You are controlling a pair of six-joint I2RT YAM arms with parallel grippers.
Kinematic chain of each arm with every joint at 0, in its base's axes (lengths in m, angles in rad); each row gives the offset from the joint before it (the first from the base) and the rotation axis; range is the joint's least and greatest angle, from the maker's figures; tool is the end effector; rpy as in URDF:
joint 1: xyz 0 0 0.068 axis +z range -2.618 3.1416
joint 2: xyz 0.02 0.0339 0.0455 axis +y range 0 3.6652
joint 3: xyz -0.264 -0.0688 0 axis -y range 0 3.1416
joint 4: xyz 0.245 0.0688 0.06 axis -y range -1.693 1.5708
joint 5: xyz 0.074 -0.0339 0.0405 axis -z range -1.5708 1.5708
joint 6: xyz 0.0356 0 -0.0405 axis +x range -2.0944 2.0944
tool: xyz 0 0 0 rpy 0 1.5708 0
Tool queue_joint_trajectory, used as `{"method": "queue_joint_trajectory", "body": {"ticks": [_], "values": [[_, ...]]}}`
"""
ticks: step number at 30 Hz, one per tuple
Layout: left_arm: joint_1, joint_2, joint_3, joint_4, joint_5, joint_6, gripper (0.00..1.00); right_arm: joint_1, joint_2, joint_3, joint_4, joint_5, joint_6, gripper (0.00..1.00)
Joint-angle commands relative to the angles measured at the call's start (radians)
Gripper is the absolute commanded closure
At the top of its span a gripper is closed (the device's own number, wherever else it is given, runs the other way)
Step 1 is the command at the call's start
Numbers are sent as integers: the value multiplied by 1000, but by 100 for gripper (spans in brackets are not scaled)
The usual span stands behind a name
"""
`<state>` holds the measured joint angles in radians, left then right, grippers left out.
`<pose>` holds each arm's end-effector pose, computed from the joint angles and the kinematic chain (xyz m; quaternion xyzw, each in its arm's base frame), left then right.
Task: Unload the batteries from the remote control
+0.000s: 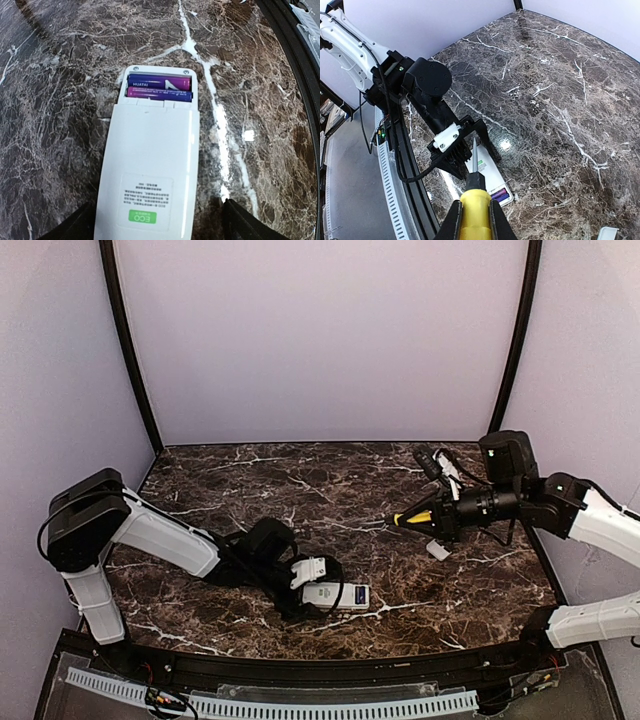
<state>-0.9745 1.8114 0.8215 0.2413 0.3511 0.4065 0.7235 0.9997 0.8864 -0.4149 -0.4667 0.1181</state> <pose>0.1843 -0.2933 0.1249 0.6287 0.6514 -0.2639 0.3329 0.1534 0.1569 0.3142 -0.3614 0.7710 0.3809 0.3603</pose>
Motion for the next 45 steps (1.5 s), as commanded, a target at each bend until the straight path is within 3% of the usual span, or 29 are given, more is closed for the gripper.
{"method": "queue_joint_trajectory", "body": {"ticks": [1,6,12,16,18,21,25,29,40,45], "values": [[41,3,-41,170,120,-13,14,-6,8,36,18,-4,17,100],[93,39,-40,212,244,7,17,-6,4,33,20,-8,30,100],[102,91,30,81,263,84,19,-6,2,32,19,-10,37,100],[99,94,32,76,277,67,18,-6,4,34,19,-11,38,100],[88,93,30,76,262,57,17,-6,9,36,20,-12,37,100],[65,105,20,98,175,49,3,-7,16,34,25,-13,35,100],[56,150,70,57,93,56,1,-7,23,33,35,-15,35,100],[49,161,68,91,102,71,2,-7,21,30,38,-9,36,100],[35,176,52,79,117,160,18,-9,13,19,39,-3,42,100],[34,185,49,59,129,162,34,-9,16,19,39,-3,44,100]]}}
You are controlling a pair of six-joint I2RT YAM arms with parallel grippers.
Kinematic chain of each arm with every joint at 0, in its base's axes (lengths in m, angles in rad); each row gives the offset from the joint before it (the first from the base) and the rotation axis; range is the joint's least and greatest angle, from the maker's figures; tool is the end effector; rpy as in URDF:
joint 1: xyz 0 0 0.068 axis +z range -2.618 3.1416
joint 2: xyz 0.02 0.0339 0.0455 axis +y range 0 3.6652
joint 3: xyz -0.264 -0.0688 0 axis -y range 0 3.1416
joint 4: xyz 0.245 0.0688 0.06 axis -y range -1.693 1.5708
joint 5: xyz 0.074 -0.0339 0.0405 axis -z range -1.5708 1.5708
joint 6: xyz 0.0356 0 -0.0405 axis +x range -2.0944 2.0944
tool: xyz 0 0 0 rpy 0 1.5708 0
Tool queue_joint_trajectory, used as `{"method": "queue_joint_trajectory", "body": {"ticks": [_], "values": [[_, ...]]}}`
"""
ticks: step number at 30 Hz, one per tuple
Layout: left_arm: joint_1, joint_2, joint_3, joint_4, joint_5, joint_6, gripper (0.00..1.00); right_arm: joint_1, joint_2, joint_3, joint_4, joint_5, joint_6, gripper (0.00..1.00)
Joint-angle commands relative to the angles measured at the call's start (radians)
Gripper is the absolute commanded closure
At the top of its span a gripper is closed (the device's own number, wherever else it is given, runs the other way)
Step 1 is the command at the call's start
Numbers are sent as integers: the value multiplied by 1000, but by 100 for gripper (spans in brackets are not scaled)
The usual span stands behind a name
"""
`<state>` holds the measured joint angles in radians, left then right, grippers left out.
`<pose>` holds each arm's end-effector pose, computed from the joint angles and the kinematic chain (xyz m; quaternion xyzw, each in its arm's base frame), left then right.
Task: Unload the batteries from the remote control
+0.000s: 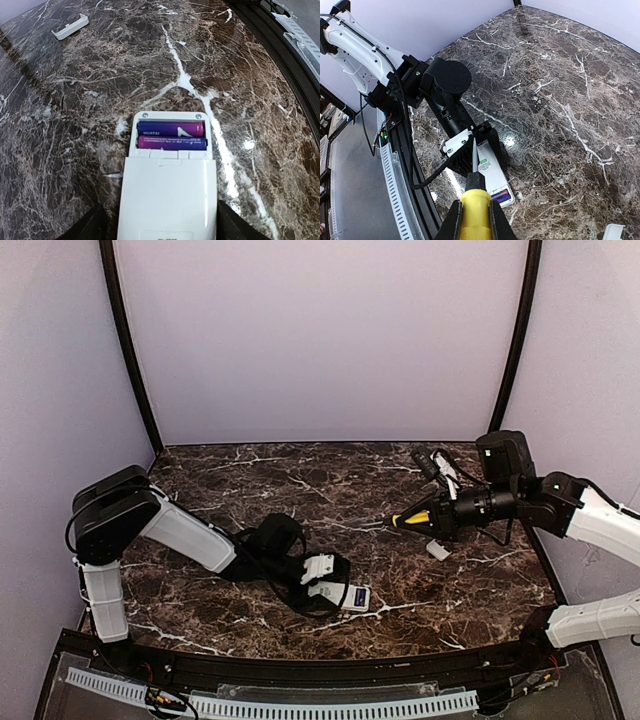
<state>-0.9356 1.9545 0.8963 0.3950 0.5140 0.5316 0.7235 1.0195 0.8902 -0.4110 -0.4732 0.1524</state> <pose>0.2078 -0.3115 0.1096 0.6648 0.5711 -0.3089 0.3695 0.1564 0.1598 0.3119 -0.3491 0.7791 0.3879 0.3473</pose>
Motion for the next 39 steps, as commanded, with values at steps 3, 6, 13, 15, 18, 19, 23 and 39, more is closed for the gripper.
{"method": "queue_joint_trajectory", "body": {"ticks": [3,6,13,15,18,19,23,39], "values": [[-6,43,-17,-120,-30,43,48,-9,-2,18,35,5,12,100],[-6,41,-4,-144,-27,52,61,-9,0,18,36,8,12,100],[-6,-2,23,-185,-29,42,92,-10,-11,29,27,35,10,100],[-5,-28,25,-191,-38,37,99,-10,-16,39,22,53,4,100],[-5,-82,27,-199,-76,31,100,-14,-20,62,6,79,-11,100],[-6,-94,29,-201,-102,29,100,-13,-19,70,-1,89,-16,100],[-6,-158,62,-265,-198,29,100,-16,-17,97,-17,138,-29,100],[-5,-433,124,-364,-635,-38,100,-31,-48,109,71,321,-57,100]]}}
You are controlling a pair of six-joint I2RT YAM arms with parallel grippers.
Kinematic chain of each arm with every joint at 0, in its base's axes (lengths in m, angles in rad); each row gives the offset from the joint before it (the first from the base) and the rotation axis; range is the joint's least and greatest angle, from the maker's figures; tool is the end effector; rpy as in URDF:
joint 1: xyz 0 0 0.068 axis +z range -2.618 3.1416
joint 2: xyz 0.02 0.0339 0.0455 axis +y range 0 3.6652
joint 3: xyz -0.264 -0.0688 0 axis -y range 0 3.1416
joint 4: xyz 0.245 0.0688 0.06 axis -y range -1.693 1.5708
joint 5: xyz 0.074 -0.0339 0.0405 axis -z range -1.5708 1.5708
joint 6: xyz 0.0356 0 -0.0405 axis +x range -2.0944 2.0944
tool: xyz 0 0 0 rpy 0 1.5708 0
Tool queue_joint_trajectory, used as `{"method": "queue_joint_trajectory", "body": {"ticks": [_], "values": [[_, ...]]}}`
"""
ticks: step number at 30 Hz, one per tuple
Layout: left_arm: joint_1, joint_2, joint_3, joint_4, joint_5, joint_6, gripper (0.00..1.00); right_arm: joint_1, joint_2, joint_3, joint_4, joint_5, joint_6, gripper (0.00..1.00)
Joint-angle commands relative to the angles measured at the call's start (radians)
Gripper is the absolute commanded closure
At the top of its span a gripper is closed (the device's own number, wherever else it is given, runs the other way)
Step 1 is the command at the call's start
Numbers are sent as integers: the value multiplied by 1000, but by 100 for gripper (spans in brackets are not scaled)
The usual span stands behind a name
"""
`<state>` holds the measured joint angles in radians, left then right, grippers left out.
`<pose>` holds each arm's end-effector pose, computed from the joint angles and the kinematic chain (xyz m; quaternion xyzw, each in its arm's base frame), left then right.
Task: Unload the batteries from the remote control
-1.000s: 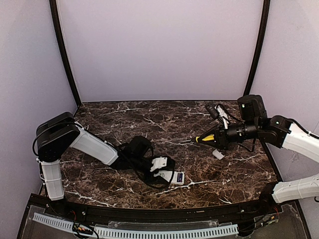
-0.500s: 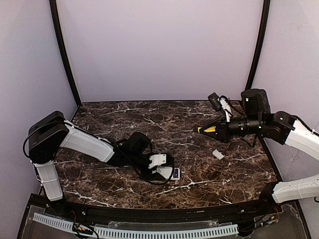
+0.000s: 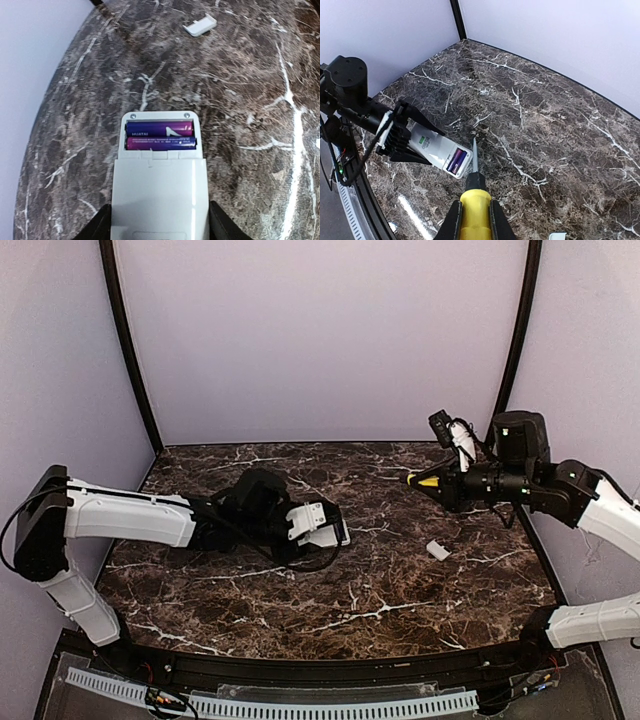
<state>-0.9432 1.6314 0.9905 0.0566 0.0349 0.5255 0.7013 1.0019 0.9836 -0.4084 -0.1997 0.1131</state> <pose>0.2102 -0.2918 0.2182 0.5963 0.6482 -0.1132 0.4599 0.1658 0.1493 0.3464 -0.2942 0.7850 0.2903 0.4614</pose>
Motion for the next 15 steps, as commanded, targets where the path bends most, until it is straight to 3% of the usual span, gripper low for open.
{"method": "queue_joint_trajectory", "body": {"ticks": [1,6,9,15], "values": [[3,-129,-5,-4,-171,-18,100,-11,-31,18,71,46,-21,100],[8,-241,-137,174,-265,72,100,-16,-31,23,74,24,-29,100],[23,-246,-123,70,-164,117,100,-17,-32,27,71,27,-28,100],[28,-250,-134,74,-55,161,100,-23,4,84,20,-43,-50,100]]}}
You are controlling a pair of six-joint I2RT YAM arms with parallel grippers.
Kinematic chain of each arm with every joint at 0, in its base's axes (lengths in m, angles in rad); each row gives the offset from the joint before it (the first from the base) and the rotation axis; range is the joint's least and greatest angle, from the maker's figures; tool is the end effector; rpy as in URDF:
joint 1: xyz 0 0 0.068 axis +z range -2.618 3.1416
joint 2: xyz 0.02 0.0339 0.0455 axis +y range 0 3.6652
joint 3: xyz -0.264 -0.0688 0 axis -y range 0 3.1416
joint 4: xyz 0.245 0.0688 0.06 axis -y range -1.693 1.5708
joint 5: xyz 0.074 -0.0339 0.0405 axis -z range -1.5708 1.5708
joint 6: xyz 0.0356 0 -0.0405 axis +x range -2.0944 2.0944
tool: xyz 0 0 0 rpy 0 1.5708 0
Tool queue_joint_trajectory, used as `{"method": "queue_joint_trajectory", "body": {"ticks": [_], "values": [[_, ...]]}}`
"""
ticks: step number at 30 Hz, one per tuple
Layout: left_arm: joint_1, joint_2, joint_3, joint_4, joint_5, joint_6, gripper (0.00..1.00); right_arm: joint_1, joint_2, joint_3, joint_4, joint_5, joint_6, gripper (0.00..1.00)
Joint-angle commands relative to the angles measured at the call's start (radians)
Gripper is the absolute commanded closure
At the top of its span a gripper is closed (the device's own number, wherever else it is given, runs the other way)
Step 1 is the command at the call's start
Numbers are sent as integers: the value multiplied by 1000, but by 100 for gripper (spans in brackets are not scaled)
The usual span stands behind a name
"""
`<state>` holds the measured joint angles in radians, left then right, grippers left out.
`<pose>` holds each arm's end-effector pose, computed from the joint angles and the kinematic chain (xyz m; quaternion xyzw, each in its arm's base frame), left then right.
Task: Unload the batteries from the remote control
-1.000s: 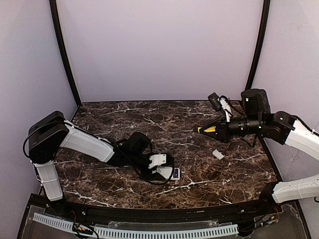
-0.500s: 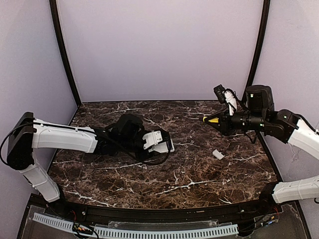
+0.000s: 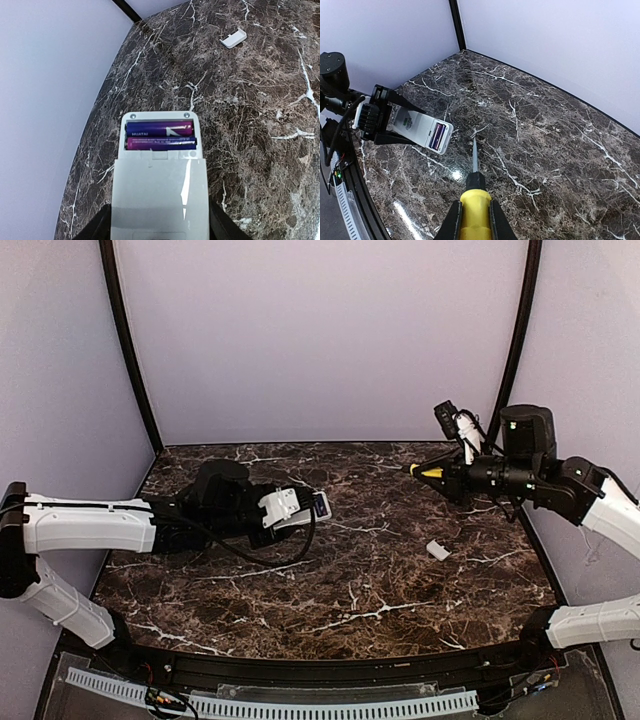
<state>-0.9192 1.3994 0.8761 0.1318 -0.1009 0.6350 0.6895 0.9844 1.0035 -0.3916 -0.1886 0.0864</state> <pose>0.1959 -0.2509 0.2614 0.5621 0.6115 -0.0372 0.5557 0.1649 0.1446 0.3584 -0.2949 0.7693 0.2844 0.4903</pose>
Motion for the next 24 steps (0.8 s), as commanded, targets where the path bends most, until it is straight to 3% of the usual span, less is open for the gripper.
{"method": "queue_joint_trajectory", "body": {"ticks": [1,7,10,14,24], "values": [[4,-21,-26,0,113,58,100,-11,33,75,-7,-77,-30,100],[3,-58,-103,25,196,185,100,-10,96,146,-94,-226,-116,100],[2,-83,-88,-26,209,147,100,9,146,202,-173,-277,-173,100],[2,-83,-55,-103,227,179,100,58,212,261,-262,-261,-245,100],[-2,-95,-57,-112,252,185,100,162,307,357,-378,-153,-360,100]]}}
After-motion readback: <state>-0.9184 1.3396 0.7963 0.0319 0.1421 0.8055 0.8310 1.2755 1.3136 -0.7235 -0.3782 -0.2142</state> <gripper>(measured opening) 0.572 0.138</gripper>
